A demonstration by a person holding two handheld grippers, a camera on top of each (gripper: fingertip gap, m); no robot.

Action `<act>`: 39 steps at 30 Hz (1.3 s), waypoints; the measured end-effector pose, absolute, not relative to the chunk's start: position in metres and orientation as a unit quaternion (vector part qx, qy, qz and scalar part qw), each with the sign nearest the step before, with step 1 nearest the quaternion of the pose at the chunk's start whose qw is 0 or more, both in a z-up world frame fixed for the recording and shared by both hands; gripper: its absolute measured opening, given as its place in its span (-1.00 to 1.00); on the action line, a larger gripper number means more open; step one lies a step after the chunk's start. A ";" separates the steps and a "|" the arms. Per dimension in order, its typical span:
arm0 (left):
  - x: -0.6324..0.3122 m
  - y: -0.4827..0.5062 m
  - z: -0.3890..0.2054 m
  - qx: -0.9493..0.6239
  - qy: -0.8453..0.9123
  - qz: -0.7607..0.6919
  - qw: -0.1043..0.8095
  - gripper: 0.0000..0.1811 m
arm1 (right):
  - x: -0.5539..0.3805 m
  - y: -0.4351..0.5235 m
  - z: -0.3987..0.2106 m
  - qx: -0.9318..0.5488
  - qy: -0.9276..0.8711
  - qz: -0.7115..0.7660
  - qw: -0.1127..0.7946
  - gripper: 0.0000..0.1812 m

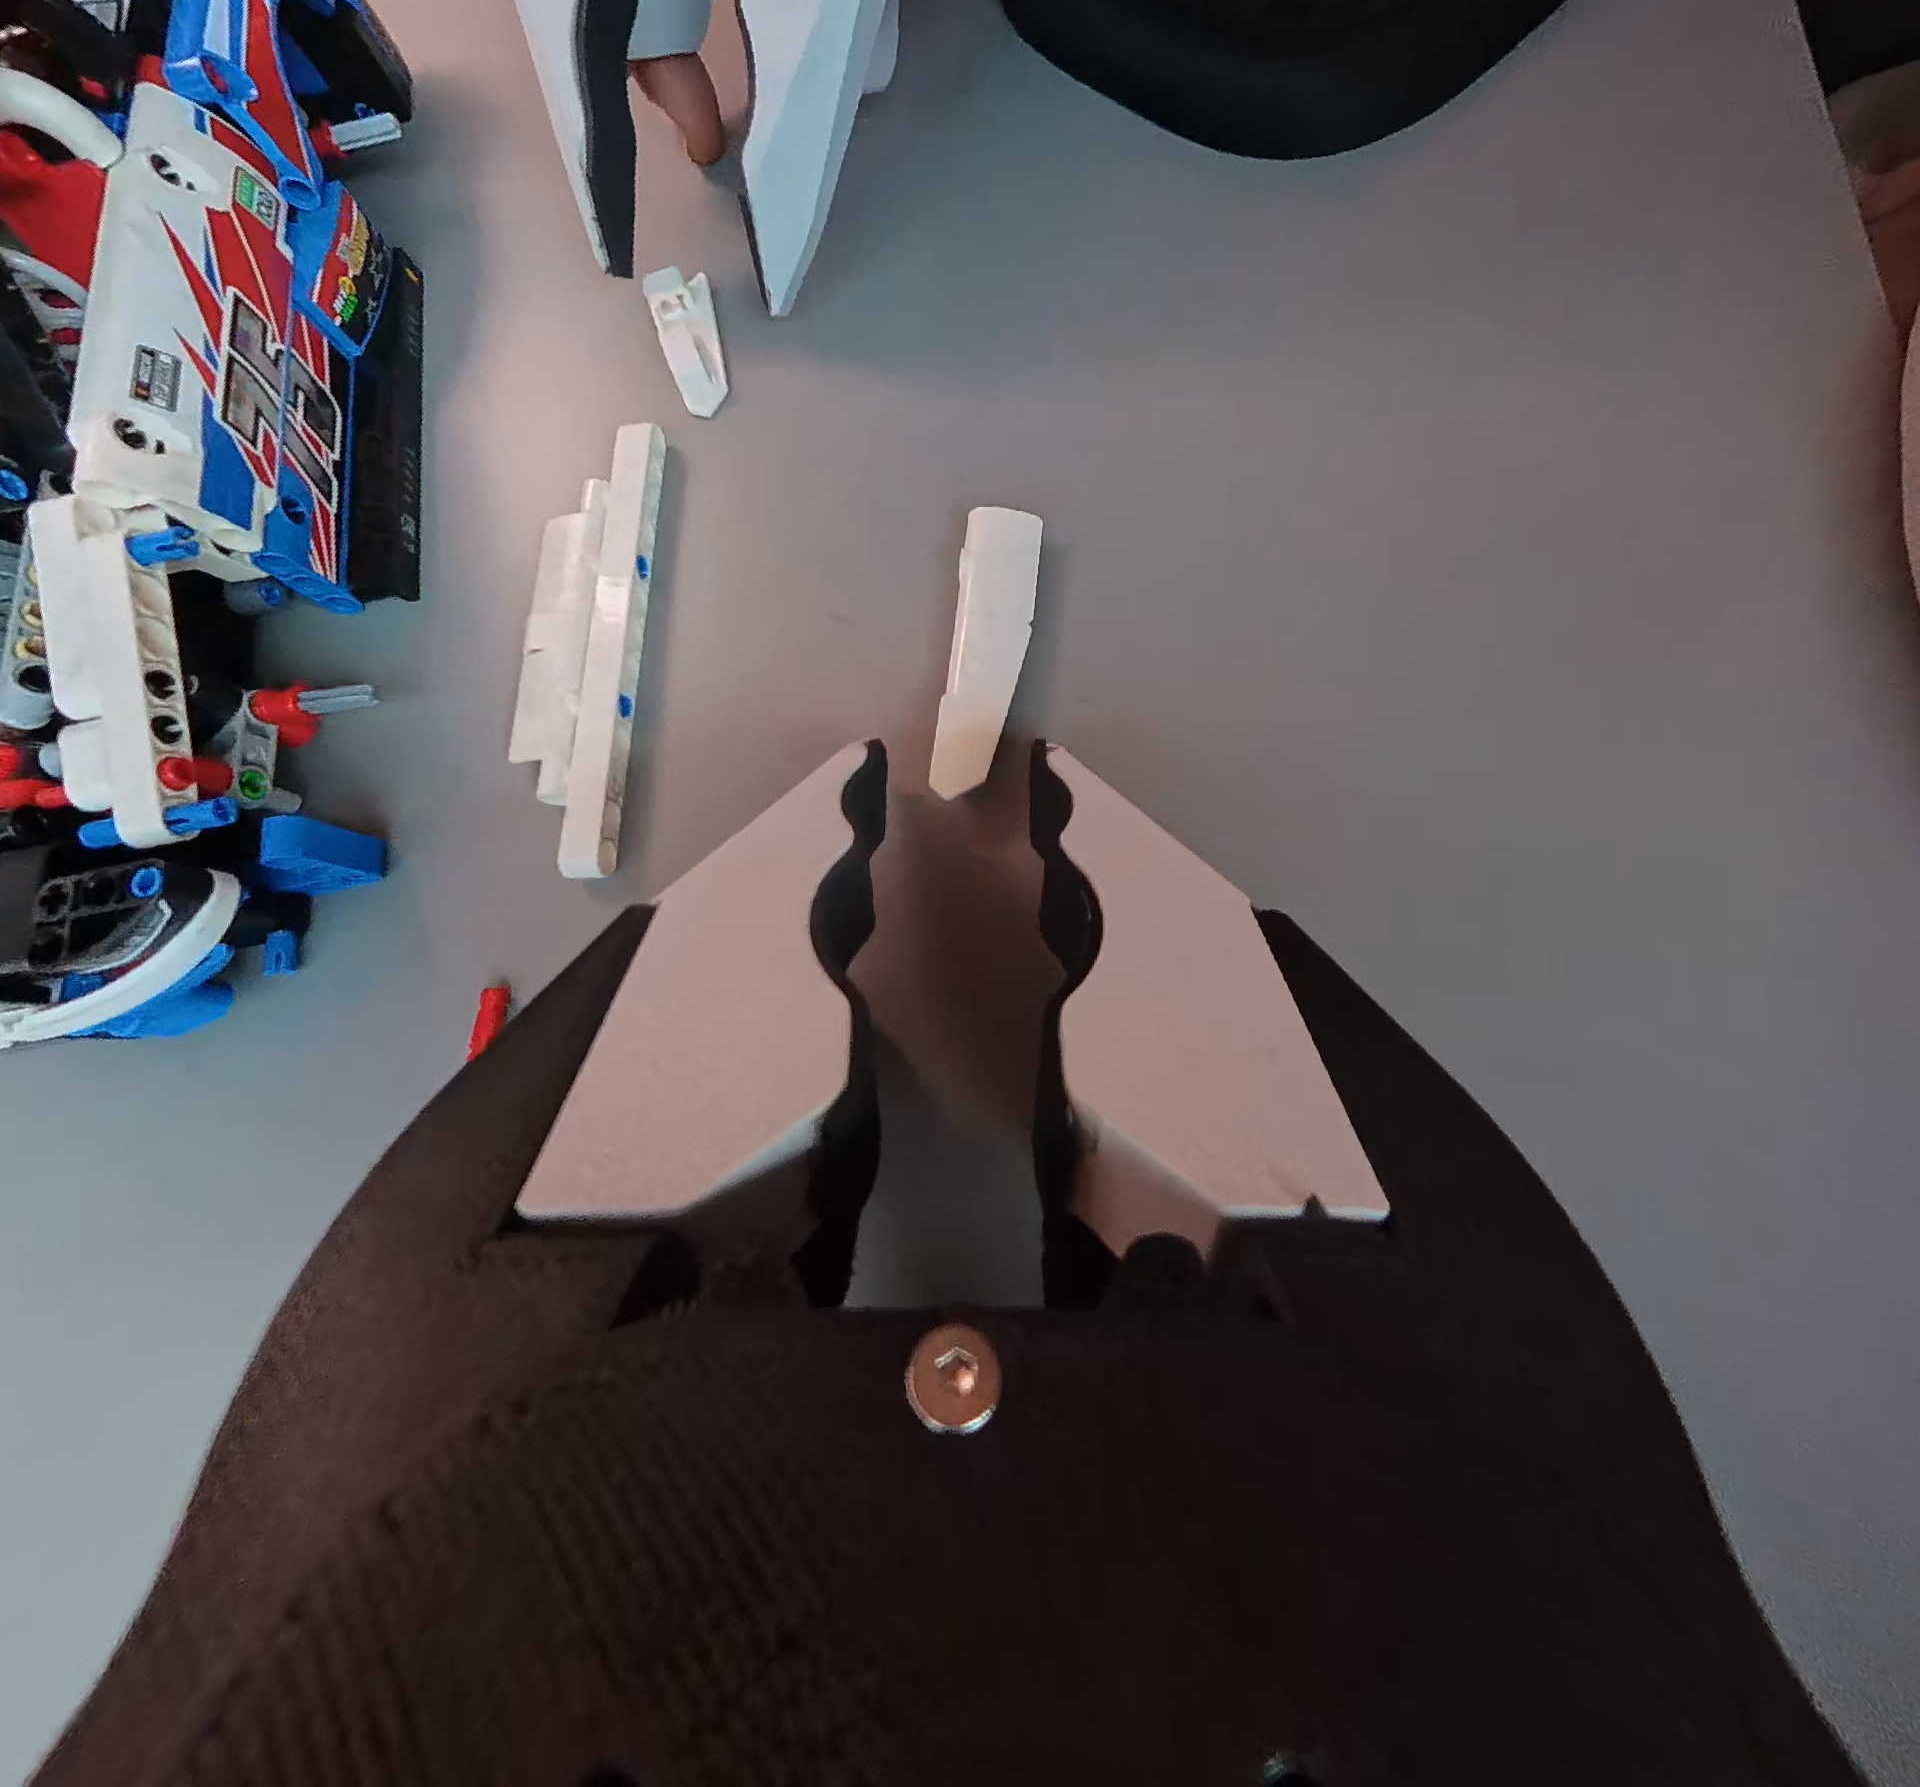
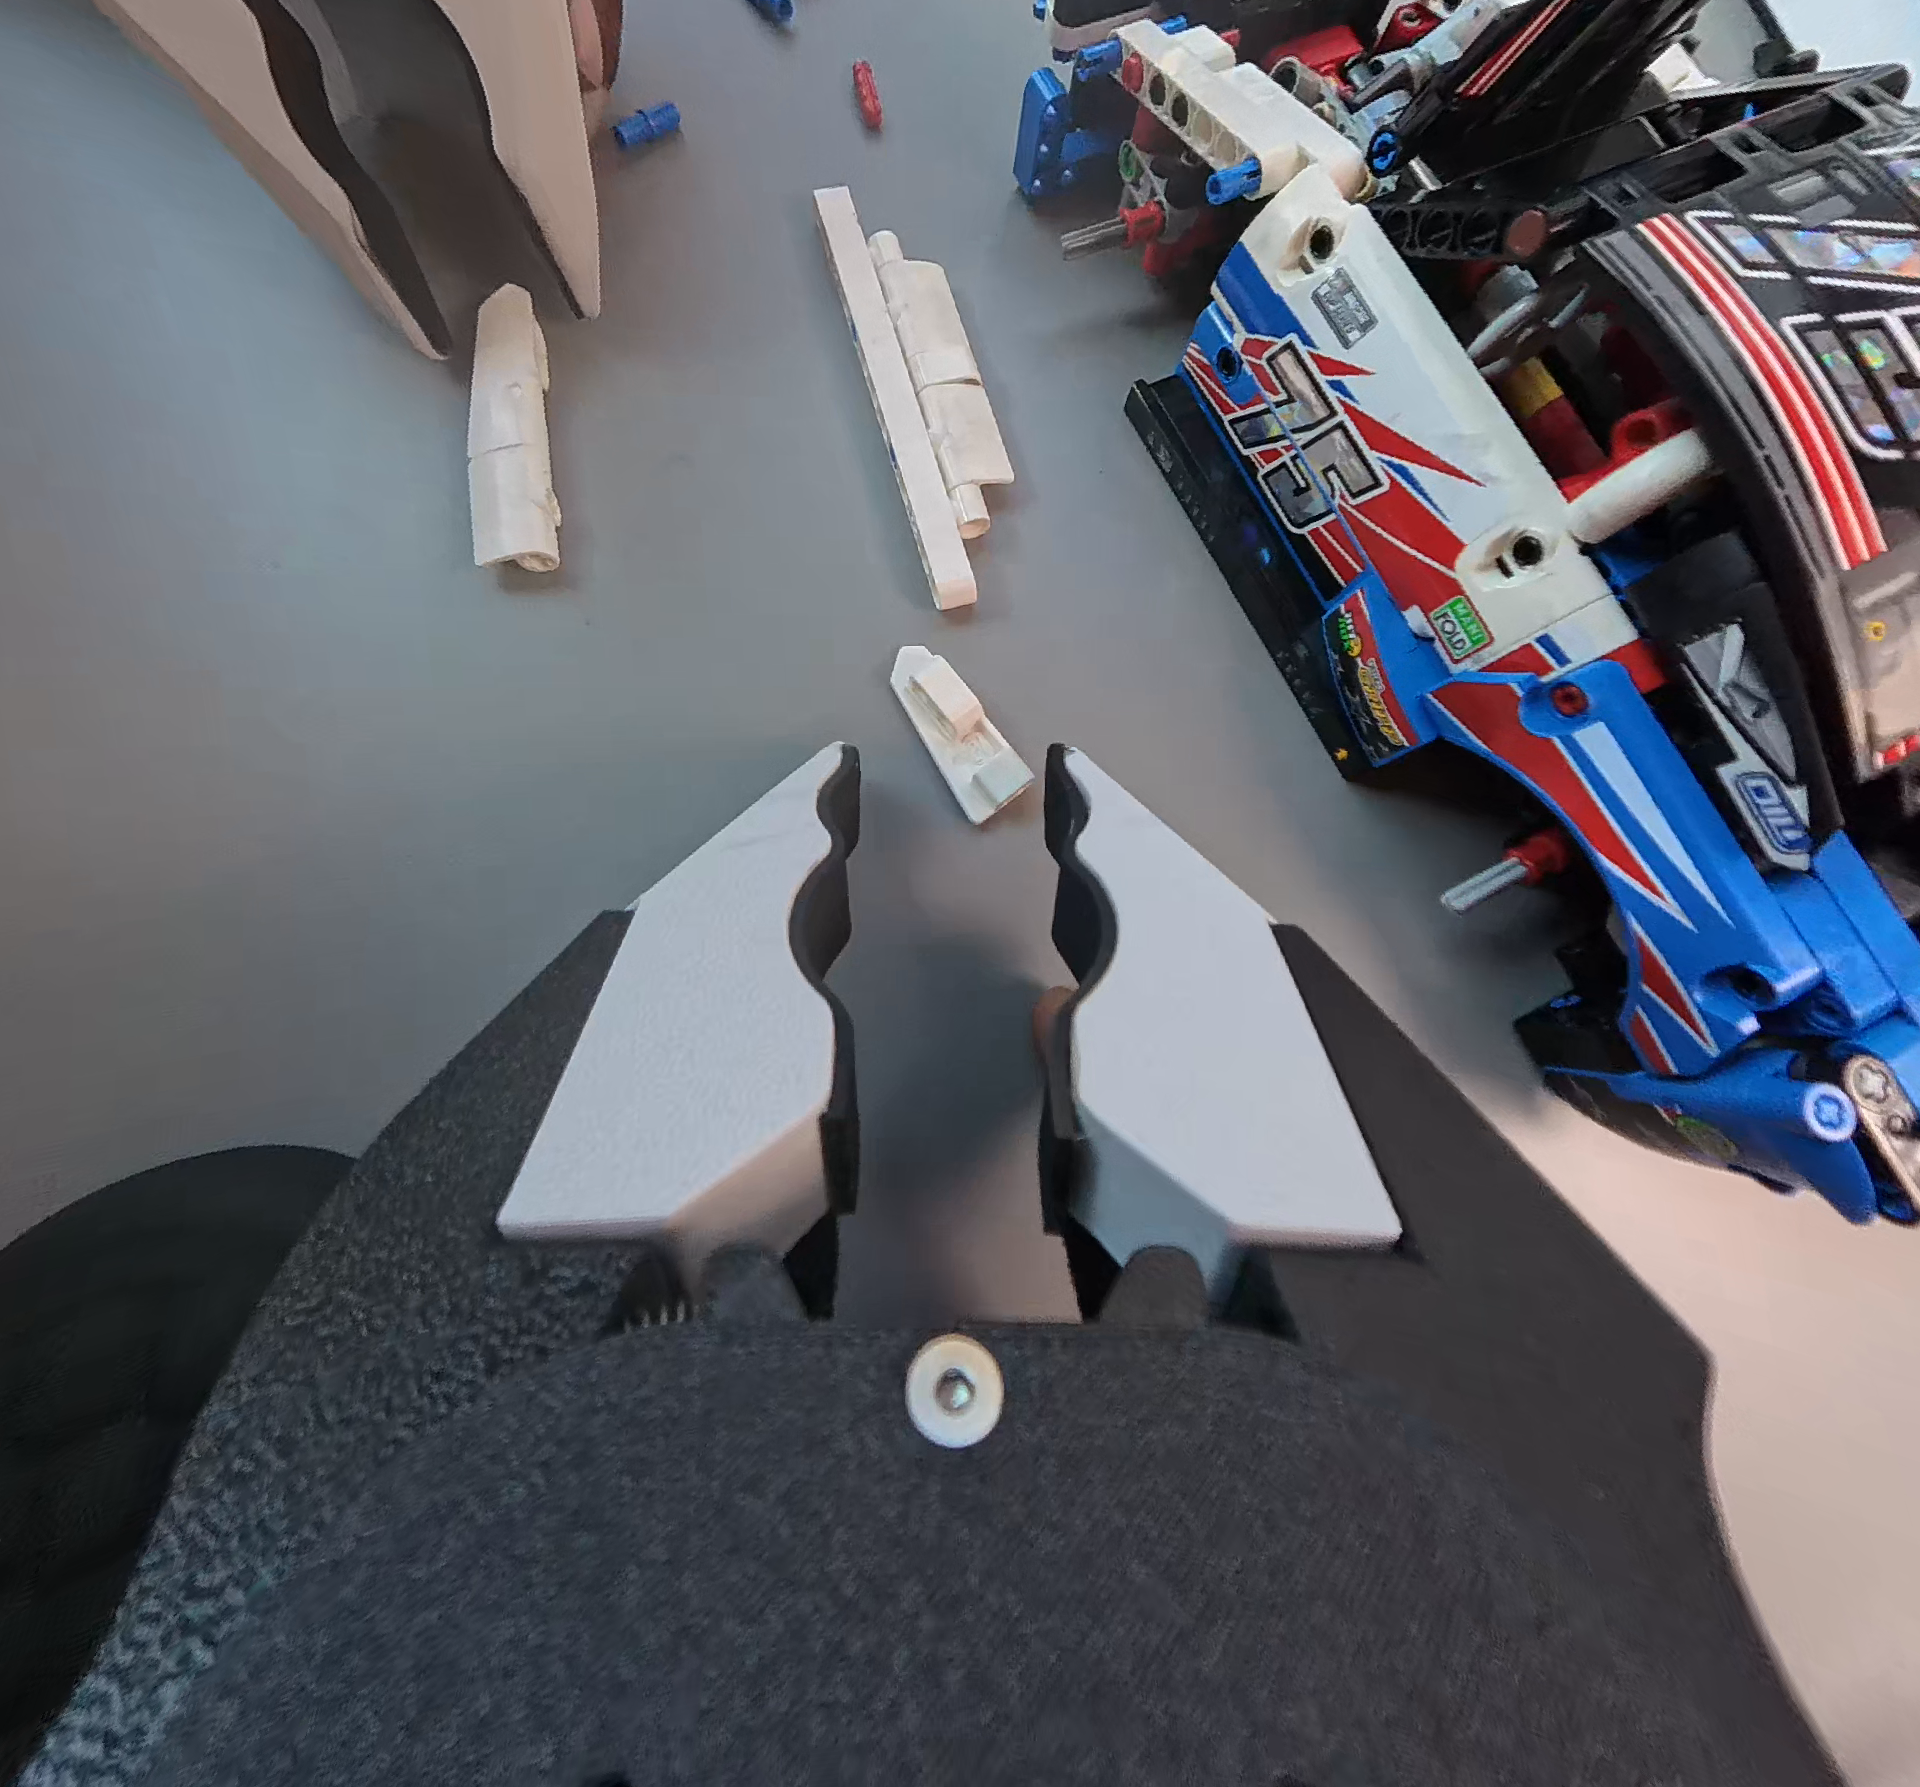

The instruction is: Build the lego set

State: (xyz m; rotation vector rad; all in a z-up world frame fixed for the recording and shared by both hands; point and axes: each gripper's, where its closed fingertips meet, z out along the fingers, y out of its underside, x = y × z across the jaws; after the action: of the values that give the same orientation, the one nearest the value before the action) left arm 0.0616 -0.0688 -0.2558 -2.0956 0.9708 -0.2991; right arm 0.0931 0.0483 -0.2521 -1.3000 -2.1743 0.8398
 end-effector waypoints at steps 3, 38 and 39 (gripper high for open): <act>0.064 -0.069 -0.256 -0.825 0.390 -0.117 0.392 -0.78 | 0.092 0.046 -0.255 -0.458 -0.812 0.290 0.218 -0.64; 0.044 -0.077 -0.254 -0.818 0.399 -0.101 0.403 -0.89 | 0.111 0.076 -0.257 -0.485 -0.805 0.253 0.230 -0.85; 0.043 -0.078 -0.252 -0.817 0.398 -0.102 0.404 -0.88 | 0.111 0.076 -0.257 -0.484 -0.805 0.253 0.231 -0.84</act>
State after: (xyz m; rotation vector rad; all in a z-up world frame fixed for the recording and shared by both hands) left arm 0.0428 -0.0780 -0.2524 -2.0636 1.0063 -0.2578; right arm 0.1107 0.0763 -0.2568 -1.3314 -2.2131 0.6966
